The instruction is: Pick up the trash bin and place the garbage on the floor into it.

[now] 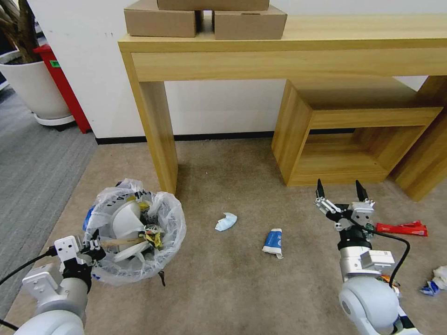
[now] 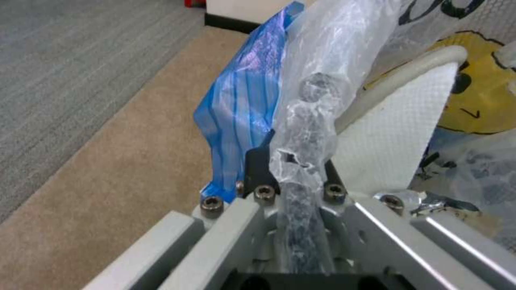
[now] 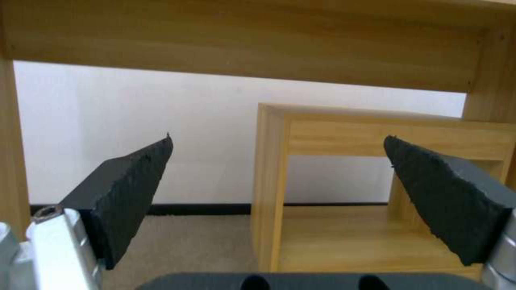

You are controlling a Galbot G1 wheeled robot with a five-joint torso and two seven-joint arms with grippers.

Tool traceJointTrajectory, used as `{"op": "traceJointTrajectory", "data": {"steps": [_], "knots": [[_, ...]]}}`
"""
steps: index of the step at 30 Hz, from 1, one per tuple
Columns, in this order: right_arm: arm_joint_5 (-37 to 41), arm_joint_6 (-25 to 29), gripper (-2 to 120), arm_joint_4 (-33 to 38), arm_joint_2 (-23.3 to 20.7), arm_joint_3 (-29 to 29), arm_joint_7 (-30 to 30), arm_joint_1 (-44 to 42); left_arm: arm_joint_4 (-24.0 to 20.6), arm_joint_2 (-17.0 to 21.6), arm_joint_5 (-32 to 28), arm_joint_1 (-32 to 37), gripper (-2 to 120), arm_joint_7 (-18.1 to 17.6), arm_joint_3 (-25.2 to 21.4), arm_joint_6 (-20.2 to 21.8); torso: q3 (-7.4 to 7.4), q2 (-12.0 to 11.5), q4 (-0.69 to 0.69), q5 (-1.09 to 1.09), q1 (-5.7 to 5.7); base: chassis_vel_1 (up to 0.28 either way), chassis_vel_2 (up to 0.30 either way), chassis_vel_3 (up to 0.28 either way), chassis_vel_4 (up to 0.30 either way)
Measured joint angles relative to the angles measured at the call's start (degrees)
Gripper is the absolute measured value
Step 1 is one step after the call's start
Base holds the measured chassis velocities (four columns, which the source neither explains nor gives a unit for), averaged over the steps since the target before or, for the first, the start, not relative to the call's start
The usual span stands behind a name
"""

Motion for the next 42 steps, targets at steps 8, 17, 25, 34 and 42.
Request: {"op": "traceJointTrajectory", "data": {"steps": [8, 17, 25, 34, 42], "knots": [[-2.04, 0.25, 100, -0.51, 0.95, -0.36, -1.0, 0.0, -0.12, -0.49, 1.03, 0.63, 0, 0.3, 0.0, -0.53, 0.0, 0.0, 0.0, 0.0, 0.0, 0.0, 0.0, 0.0, 0.0], [-2.4, 0.52, 100, -0.43, 1.2, -0.38, -1.76, -0.12, -0.14, -1.37, 2.06, 0.87, 0, 0.54, 0.14, -0.91, 0.0, 0.0, 0.0, 0.0, 0.0, 0.0, 0.0, 0.0, 0.0], [-2.44, 0.54, 100, -0.34, 1.2, -0.67, -1.67, 0.2, 0.03, -1.62, 2.39, 0.84, 0, 0.61, 0.13, -0.98, 0.0, 0.0, 0.0, 0.0, 0.0, 0.0, 0.0, 0.0, 0.0], [-2.53, 0.45, 100, -0.51, 1.28, -1.19, -1.64, 0.45, 0.52, -1.69, 2.49, 0.6, 0, 0.65, 0.09, -1.26, 0.0, 0.0, 0.0, 0.0, 0.0, -0.005, 0.007, 0.006, -0.004], [-2.56, 0.52, 100, -1.05, 1.25, -1.55, -1.67, 0.86, 0.82, -1.63, 2.59, 0.42, 0, 0.67, 0.15, -1.32, 0.01, 0.0, 0.0, 0.0, 0.01, -0.052, 0.053, 0.055, -0.053]]}}
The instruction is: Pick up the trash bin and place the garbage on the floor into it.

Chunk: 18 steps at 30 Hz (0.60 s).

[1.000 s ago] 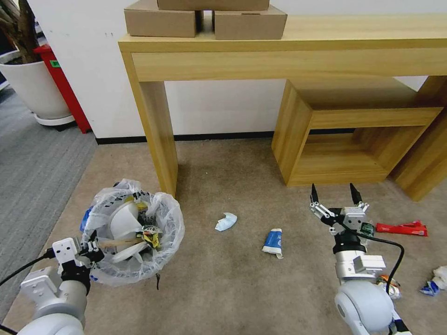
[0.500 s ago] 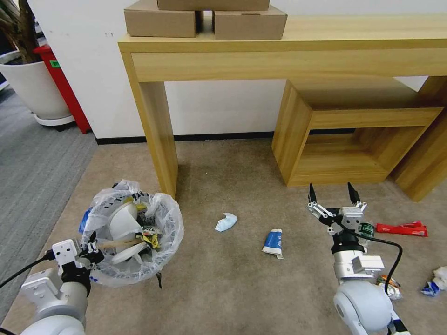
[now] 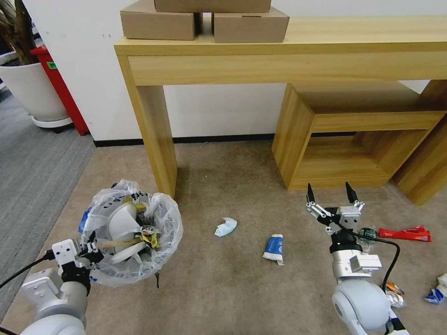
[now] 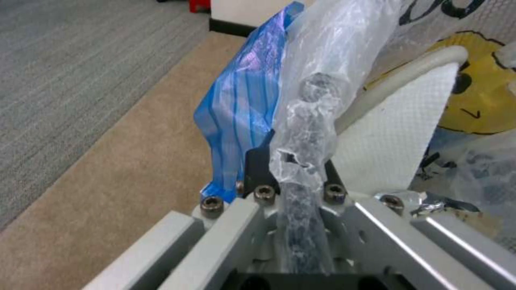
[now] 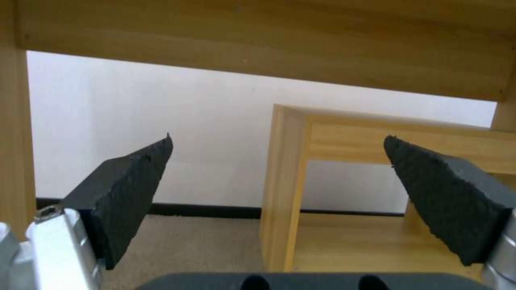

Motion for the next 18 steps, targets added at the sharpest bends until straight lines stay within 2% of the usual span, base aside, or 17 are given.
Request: {"op": "traceJointTrajectory", "data": {"steps": [12, 18], "knots": [[0.02, -0.17, 100, -0.9, 0.68, -0.99, 0.0, 1.06, 0.52, 0.45, -0.16, -0.35, 0, 0.02, -0.06, -0.03, -0.01, 0.0, 0.0, 0.0, -0.01, -0.034, 0.034, 0.037, -0.036], [-0.1, -0.1, 100, -1.59, 0.78, -1.25, -0.03, 1.24, 0.72, 0.86, -1.04, -0.32, 0, -0.03, 0.08, 0.46, 0.0, 0.0, 0.0, 0.0, -0.01, -0.089, 0.078, 0.081, -0.098]]}}
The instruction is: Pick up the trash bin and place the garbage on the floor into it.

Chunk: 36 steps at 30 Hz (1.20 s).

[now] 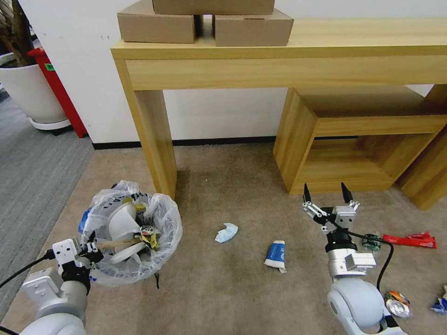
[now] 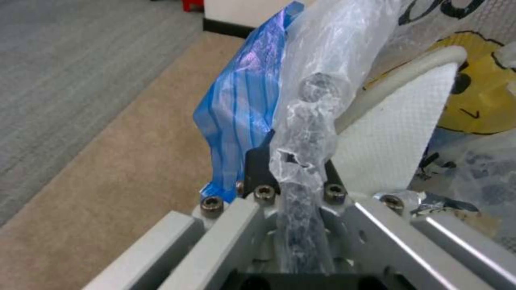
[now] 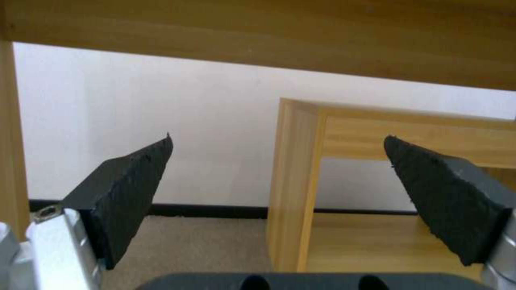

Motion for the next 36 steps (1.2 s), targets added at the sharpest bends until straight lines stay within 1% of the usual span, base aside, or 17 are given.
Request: {"op": "traceJointTrajectory", "data": {"steps": [5, 11, 23, 36], "knots": [[0.16, 0.16, 100, -0.51, -0.34, -0.26, -0.08, 0.36, -0.05, 1.02, -2.15, 0.59, 0, -0.15, 0.83, 1.66, 0.0, -0.01, -0.01, 0.01, 0.01, -0.088, 0.092, 0.083, -0.089], [1.79, 0.74, 100, -0.86, -1.46, -0.72, -0.6, 0.87, -0.42, 2.81, -7.22, 1.09, 0, -0.72, 1.51, 4.42, 0.0, 0.0, 0.0, 0.0, 0.01, -0.049, 0.045, 0.06, -0.046], [2.61, 1.45, 100, -1.68, -1.32, -1.63, -1.17, 1.66, -0.47, 4.35, -10.24, 1.33, 0, -1.57, 1.47, 6.65, -0.01, 0.0, 0.0, 0.0, 0.01, 0.0, 0.0, 0.0, 0.0], [2.41, 1.49, 100, -1.2, -1.01, -1.16, -1.59, 1.09, -0.8, 4.5, -10.44, 1.88, 0, -1.76, 1.49, 6.86, -0.01, 0.0, 0.0, 0.0, 0.0, 0.0, 0.0, 0.0, 0.0]]}}
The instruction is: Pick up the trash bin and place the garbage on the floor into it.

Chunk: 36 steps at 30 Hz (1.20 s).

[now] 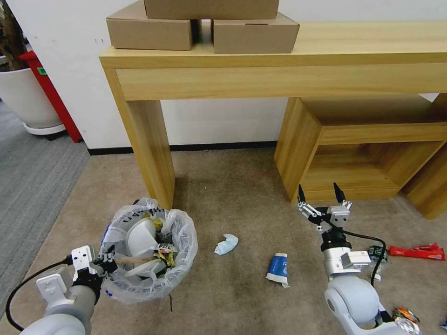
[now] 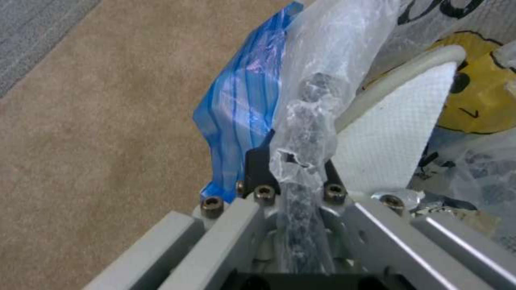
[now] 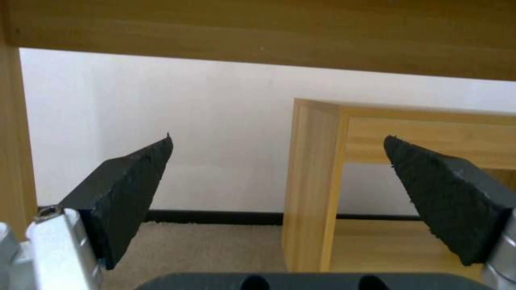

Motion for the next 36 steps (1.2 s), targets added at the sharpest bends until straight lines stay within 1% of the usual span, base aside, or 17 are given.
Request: {"op": "traceJointTrajectory", "data": {"steps": [23, 25, 26, 29, 30, 32, 33, 34, 36], "knots": [[-0.12, 0.3, 100, 1.38, -0.09, 0.82, -0.26, -1.47, -0.51, -0.76, 0.8, 0.27, 0, 0.09, 0.05, -0.45, 0.0, 0.0, 0.0, 0.0, 0.0, 0.0, 0.0, 0.0, 0.0], [2.59, 0.35, 100, 2.04, -0.39, 0.68, -0.05, -1.3, -0.51, -0.83, 0.97, 0.41, 0, 0.12, 0.03, -0.63, 0.01, 0.0, 0.0, 0.02, 0.0, 0.0, 0.0, 0.0, 0.0], [2.59, 0.35, 100, 2.04, -0.39, 0.68, -0.05, -1.3, -0.51, -0.83, 0.97, 0.41, 0, 0.12, 0.03, -0.63, 0.01, 0.0, 0.0, 0.02, 0.0, 0.0, 0.0, 0.0, 0.0], [7.48, -0.89, 100, 3.12, -2.51, 3.58, 0.55, -0.72, -0.43, -1.01, 1.12, 0.25, 0, 0.18, 0.12, -0.72, 0.01, 0.0, 0.0, 0.0, 0.0, 0.0, 0.0, 0.0, 0.0], [7.48, -0.89, 100, 3.12, -2.51, 3.58, 0.55, -0.72, -0.43, -1.01, 1.12, 0.25, 0, 0.18, 0.12, -0.72, 0.01, 0.0, 0.0, 0.0, 0.0, 0.0, 0.0, 0.0, 0.0], [8.65, -1.39, 100, 3.05, -3.83, 6.27, 0.61, -0.01, -0.33, -1.24, 1.28, 0.11, 0, 0.29, 0.37, -0.81, 0.01, 0.0, 0.0, 0.01, 0.0, 0.0, 0.0, 0.0, 0.0], [8.92, -1.42, 100, 2.88, -4.2, 7.47, 0.61, 0.43, -0.26, -1.33, 1.38, 0.04, 0, 0.33, 0.47, -0.84, 0.01, 0.0, 0.0, 0.0, 0.0, 0.0, 0.0, 0.0, 0.0], [8.92, -1.42, 100, 2.88, -4.2, 7.47, 0.61, 0.43, -0.26, -1.33, 1.38, 0.04, 0, 0.33, 0.47, -0.84, 0.01, 0.0, 0.0, 0.0, 0.0, 0.0, 0.0, 0.0, 0.0], [10.03, -1.7, 100, 2.6, -4.91, 10.07, 0.56, 1.39, -0.12, -1.51, 1.58, -0.14, 0, 0.37, 0.66, -0.88, 0.01, 0.0, 0.0, 0.01, 0.0, 0.0, 0.0, 0.0, 0.0]]}}
